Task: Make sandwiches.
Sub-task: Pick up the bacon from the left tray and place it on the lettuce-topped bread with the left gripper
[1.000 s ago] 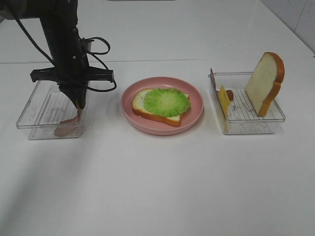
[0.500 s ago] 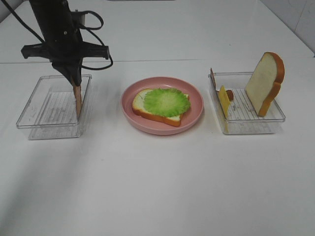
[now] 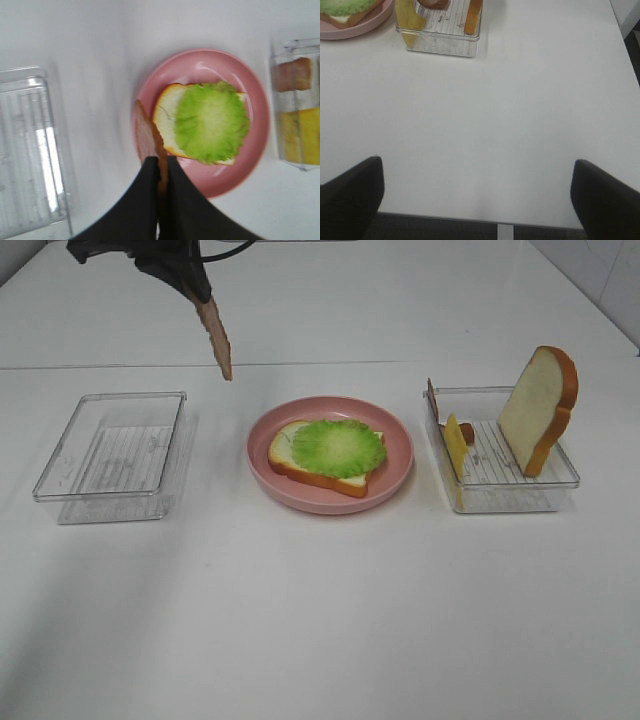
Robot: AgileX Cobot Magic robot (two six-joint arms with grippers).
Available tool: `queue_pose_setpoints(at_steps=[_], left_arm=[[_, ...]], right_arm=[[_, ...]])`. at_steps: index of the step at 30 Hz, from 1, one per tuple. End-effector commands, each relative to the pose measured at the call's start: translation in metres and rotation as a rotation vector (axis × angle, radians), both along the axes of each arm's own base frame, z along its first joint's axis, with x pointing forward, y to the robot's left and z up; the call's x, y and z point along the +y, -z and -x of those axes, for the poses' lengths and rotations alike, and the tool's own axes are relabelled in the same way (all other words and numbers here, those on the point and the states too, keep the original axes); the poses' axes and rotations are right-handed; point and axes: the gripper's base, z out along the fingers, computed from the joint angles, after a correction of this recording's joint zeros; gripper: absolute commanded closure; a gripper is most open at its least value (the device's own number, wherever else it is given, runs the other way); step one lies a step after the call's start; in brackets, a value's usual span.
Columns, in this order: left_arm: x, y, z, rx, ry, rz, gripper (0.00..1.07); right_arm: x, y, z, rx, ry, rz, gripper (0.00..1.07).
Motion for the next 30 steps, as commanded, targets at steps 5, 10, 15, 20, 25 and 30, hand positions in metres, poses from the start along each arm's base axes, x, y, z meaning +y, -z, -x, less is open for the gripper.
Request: queue_pose_setpoints(at_steps=[5, 10, 15, 20, 25, 30], left_arm=[[-0.023, 0.002, -0.002, 0.02, 0.047, 0.226, 1.07], [-0.043, 0.019, -0.005, 0.043, 0.127, 0.307, 1.07], [-0.073, 0.051, -0.004, 0.08, 0.178, 0.329, 1.07], [-0.097, 0.077, -0.005, 0.101, 0.169, 0.372, 1.07], [-0.112, 0.107, -0.009, 0.128, 0.182, 0.431, 1.07], [-0.112, 0.137, -0.013, 0.184, 0.186, 0.439, 1.07]], right_arm=[[0.0, 0.0, 0.0, -0.008, 0.002, 0.004, 0.09], [0.0, 0.0, 0.0, -0.008, 0.002, 0.004, 0.09], [0.0, 0.0, 0.0, -0.008, 0.002, 0.004, 0.09], [0.0, 0.0, 0.0, -0.008, 0.002, 0.004, 0.09], [0.0, 0.0, 0.0, -0.008, 0.002, 0.004, 0.09], [0.0, 0.0, 0.0, -0.008, 0.002, 0.004, 0.09]])
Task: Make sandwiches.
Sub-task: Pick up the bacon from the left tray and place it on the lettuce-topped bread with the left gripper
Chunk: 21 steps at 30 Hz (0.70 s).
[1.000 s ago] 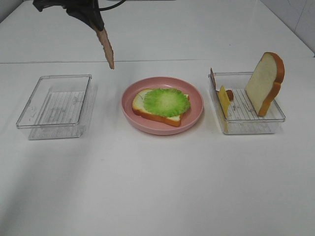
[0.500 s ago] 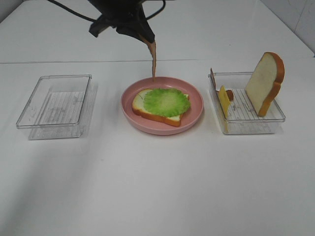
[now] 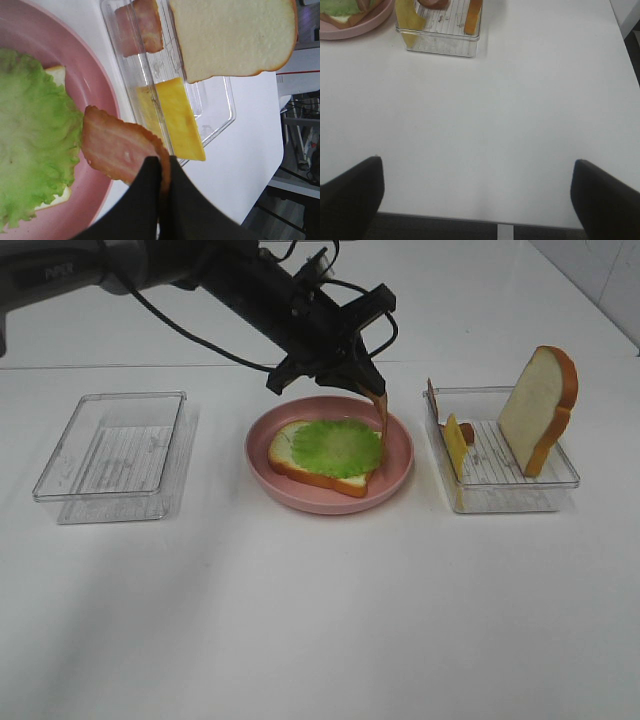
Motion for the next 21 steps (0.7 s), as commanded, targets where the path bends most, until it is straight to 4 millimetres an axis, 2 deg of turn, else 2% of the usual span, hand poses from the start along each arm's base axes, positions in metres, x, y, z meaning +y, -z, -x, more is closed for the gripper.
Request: queue_pose_setpoints(at_steps=[1, 2, 7, 21], left_arm=[[0.0, 0.012, -0.002, 0.019, 0.005, 0.006, 1.07], [0.002, 0.02, -0.003, 0.022, 0.016, -0.029, 1.07], [0.016, 0.029, -0.007, 0.0, 0.023, -0.14, 1.07], [0.03, 0.038, -0.011, -0.056, 0.039, -0.321, 1.07]], right_arm=[[0.0, 0.0, 0.0, -0.008, 0.002, 0.004, 0.09], [0.0, 0.0, 0.0, -0.008, 0.002, 0.004, 0.09], [0.0, 0.0, 0.0, -0.008, 0.002, 0.004, 0.09], [0.0, 0.0, 0.0, -0.008, 0.002, 0.004, 0.09]])
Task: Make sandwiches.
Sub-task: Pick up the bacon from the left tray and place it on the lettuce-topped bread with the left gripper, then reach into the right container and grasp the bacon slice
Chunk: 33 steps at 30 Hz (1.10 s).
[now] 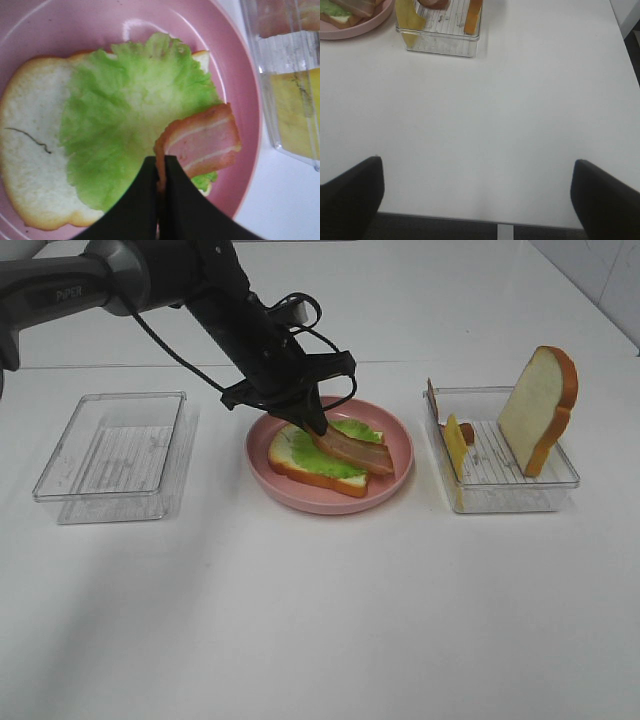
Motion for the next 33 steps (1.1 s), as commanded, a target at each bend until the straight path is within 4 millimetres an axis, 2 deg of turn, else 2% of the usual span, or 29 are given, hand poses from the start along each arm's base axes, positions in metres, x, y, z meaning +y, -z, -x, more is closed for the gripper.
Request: queue_pose_setpoints(at_steps=[1, 6, 10, 11, 12, 13, 14, 15, 17, 18, 19, 20, 21, 22, 24, 25, 28, 30, 33], left_arm=[[0.002, 0.0, 0.0, -0.007, 0.002, -0.026, 1.07], [0.003, 0.0, -0.003, -0.032, -0.003, -0.036, 1.07], [0.003, 0.0, -0.004, -0.047, -0.01, -0.031, 0.98], [0.003, 0.0, -0.004, -0.049, -0.012, -0.03, 0.84], [0.003, 0.0, -0.004, -0.049, -0.012, -0.031, 0.75], [0.003, 0.0, -0.004, -0.049, -0.012, -0.031, 0.75], [0.003, -0.001, -0.004, -0.053, -0.01, -0.035, 0.56], [0.003, -0.001, -0.004, -0.053, -0.01, -0.035, 0.56], [0.004, -0.009, -0.006, -0.073, 0.0, -0.046, 0.15], [0.004, -0.009, -0.006, -0.073, 0.0, -0.046, 0.15], [0.004, -0.013, -0.006, -0.082, 0.007, -0.053, 0.07], [0.004, -0.021, -0.008, -0.103, 0.019, -0.066, 0.04], [0.004, -0.021, -0.008, -0.103, 0.019, -0.066, 0.04], [0.005, -0.032, -0.01, -0.127, 0.033, -0.075, 0.04], [0.005, -0.038, -0.01, -0.136, 0.034, -0.081, 0.04], [0.007, -0.048, -0.011, -0.145, 0.021, -0.097, 0.04], [0.009, -0.058, -0.012, -0.155, 0.012, -0.126, 0.04], [0.017, -0.073, -0.01, -0.158, 0.017, -0.208, 0.04], [0.024, -0.085, -0.009, -0.156, 0.006, -0.255, 0.04]], right_arm=[[0.0, 0.0, 0.0, -0.008, 0.002, 0.004, 0.09], [0.0, 0.0, 0.0, -0.008, 0.002, 0.004, 0.09], [0.0, 0.0, 0.0, -0.008, 0.002, 0.004, 0.09], [0.0, 0.0, 0.0, -0.008, 0.002, 0.004, 0.09], [0.0, 0.0, 0.0, -0.008, 0.002, 0.004, 0.09], [0.0, 0.0, 0.0, -0.008, 0.002, 0.004, 0.09], [0.0, 0.0, 0.0, -0.008, 0.002, 0.004, 0.09], [0.0, 0.0, 0.0, -0.008, 0.002, 0.004, 0.09], [0.0, 0.0, 0.0, -0.008, 0.002, 0.004, 0.09], [0.0, 0.0, 0.0, -0.008, 0.002, 0.004, 0.09], [0.0, 0.0, 0.0, -0.008, 0.002, 0.004, 0.09], [0.0, 0.0, 0.0, -0.008, 0.002, 0.004, 0.09], [0.0, 0.0, 0.0, -0.008, 0.002, 0.004, 0.09], [0.0, 0.0, 0.0, -0.008, 0.002, 0.004, 0.09], [0.0, 0.0, 0.0, -0.008, 0.002, 0.004, 0.09], [0.0, 0.0, 0.0, -0.008, 0.002, 0.004, 0.09], [0.0, 0.0, 0.0, -0.008, 0.002, 0.004, 0.09], [0.0, 0.0, 0.0, -0.008, 0.002, 0.004, 0.09], [0.0, 0.0, 0.0, -0.008, 0.002, 0.004, 0.09]])
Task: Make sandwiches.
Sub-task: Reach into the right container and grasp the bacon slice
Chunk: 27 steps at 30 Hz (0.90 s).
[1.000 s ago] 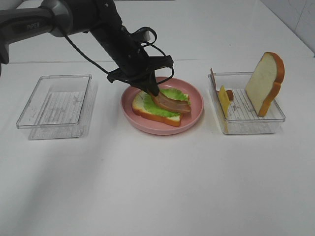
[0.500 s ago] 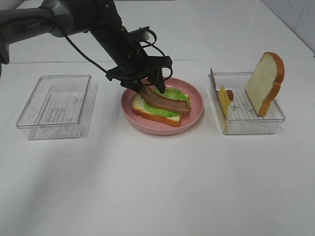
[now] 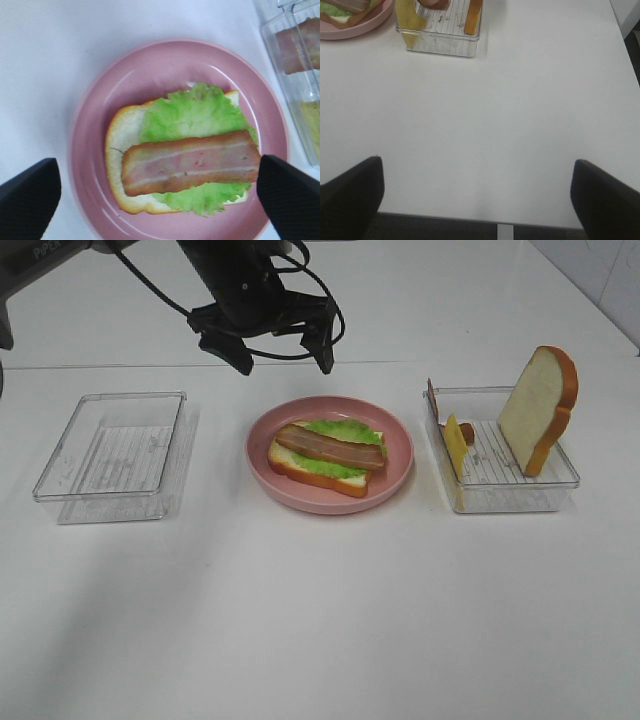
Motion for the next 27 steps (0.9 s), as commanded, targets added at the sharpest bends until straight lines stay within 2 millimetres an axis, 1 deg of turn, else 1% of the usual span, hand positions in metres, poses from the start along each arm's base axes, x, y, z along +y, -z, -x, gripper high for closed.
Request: queue_pose_setpoints(at_steps=[1, 2, 3, 4, 5, 6, 8, 9, 10, 11, 12, 13, 14, 15, 16, 17, 18, 19, 20, 21, 22, 23, 24, 25, 26, 27], left_arm=[[0.009, -0.012, 0.006, 0.042, -0.01, -0.066, 0.04], [0.014, -0.021, 0.006, 0.029, -0.023, -0.061, 0.04], [0.014, -0.021, 0.006, 0.029, -0.023, -0.061, 0.04], [0.014, -0.026, 0.007, 0.021, -0.025, -0.056, 0.04], [0.016, -0.036, 0.009, 0.0, -0.03, -0.059, 0.04], [0.016, -0.036, 0.009, 0.0, -0.03, -0.059, 0.04], [0.02, -0.051, 0.015, -0.019, -0.035, -0.068, 0.04], [0.02, -0.051, 0.015, -0.019, -0.035, -0.068, 0.04], [0.023, -0.06, 0.021, -0.021, -0.036, -0.072, 0.04], [0.026, -0.065, 0.025, -0.021, -0.036, -0.079, 0.04], [0.026, -0.065, 0.025, -0.021, -0.036, -0.079, 0.04], [0.031, -0.076, 0.033, -0.027, -0.034, -0.098, 0.04], [0.034, -0.08, 0.038, -0.024, -0.031, -0.108, 0.04], [0.034, -0.08, 0.038, -0.024, -0.031, -0.108, 0.04], [0.039, -0.085, 0.047, -0.019, -0.005, -0.133, 0.04], [0.039, -0.085, 0.047, -0.019, -0.005, -0.133, 0.04], [0.041, -0.088, 0.051, -0.021, 0.004, -0.144, 0.04], [0.047, -0.095, 0.06, -0.023, 0.006, -0.166, 0.04], [0.047, -0.095, 0.06, -0.023, 0.006, -0.166, 0.04], [0.054, -0.102, 0.071, -0.022, 0.005, -0.185, 0.04], [0.057, -0.107, 0.076, -0.027, 0.005, -0.191, 0.04], [0.057, -0.107, 0.076, -0.027, 0.005, -0.191, 0.04], [0.063, -0.114, 0.089, -0.022, 0.008, -0.203, 0.04], [0.066, -0.114, 0.096, -0.012, 0.009, -0.209, 0.04], [0.066, -0.114, 0.096, -0.012, 0.009, -0.209, 0.04], [0.073, -0.12, 0.111, -0.002, 0.009, -0.213, 0.04]], right_arm=[[0.0, 0.0, 0.0, -0.008, 0.002, 0.004, 0.09], [0.0, 0.0, 0.0, -0.008, 0.001, 0.005, 0.09], [0.0, 0.0, 0.0, -0.008, 0.001, 0.005, 0.09], [0.0, 0.0, 0.0, -0.008, 0.002, 0.004, 0.09], [0.0, 0.0, 0.0, -0.008, 0.002, 0.004, 0.09], [0.0, 0.0, 0.0, -0.008, 0.002, 0.004, 0.09], [0.0, 0.0, 0.0, -0.008, 0.002, 0.004, 0.09], [0.0, 0.0, 0.0, -0.008, 0.002, 0.004, 0.09], [0.0, 0.0, 0.0, -0.008, 0.002, 0.004, 0.09], [0.0, 0.0, 0.0, -0.008, 0.002, 0.004, 0.09], [0.0, 0.0, 0.0, -0.008, 0.002, 0.004, 0.09], [0.0, 0.0, 0.0, -0.008, 0.002, 0.004, 0.09], [0.0, 0.0, 0.0, -0.008, 0.002, 0.004, 0.09], [0.0, 0.0, 0.0, -0.008, 0.002, 0.004, 0.09], [0.0, 0.0, 0.0, -0.008, 0.002, 0.004, 0.09], [0.0, 0.0, 0.0, -0.008, 0.002, 0.004, 0.09], [0.0, 0.0, 0.0, -0.008, 0.002, 0.004, 0.09], [0.0, 0.0, 0.0, -0.008, 0.002, 0.004, 0.09], [0.0, 0.0, 0.0, -0.008, 0.002, 0.004, 0.09], [0.0, 0.0, 0.0, -0.008, 0.002, 0.004, 0.09], [0.0, 0.0, 0.0, -0.008, 0.002, 0.004, 0.09], [0.0, 0.0, 0.0, -0.008, 0.002, 0.004, 0.09], [0.0, 0.0, 0.0, -0.008, 0.002, 0.004, 0.09], [0.0, 0.0, 0.0, -0.008, 0.002, 0.004, 0.09], [0.0, 0.0, 0.0, -0.008, 0.002, 0.004, 0.09], [0.0, 0.0, 0.0, -0.008, 0.002, 0.004, 0.09]])
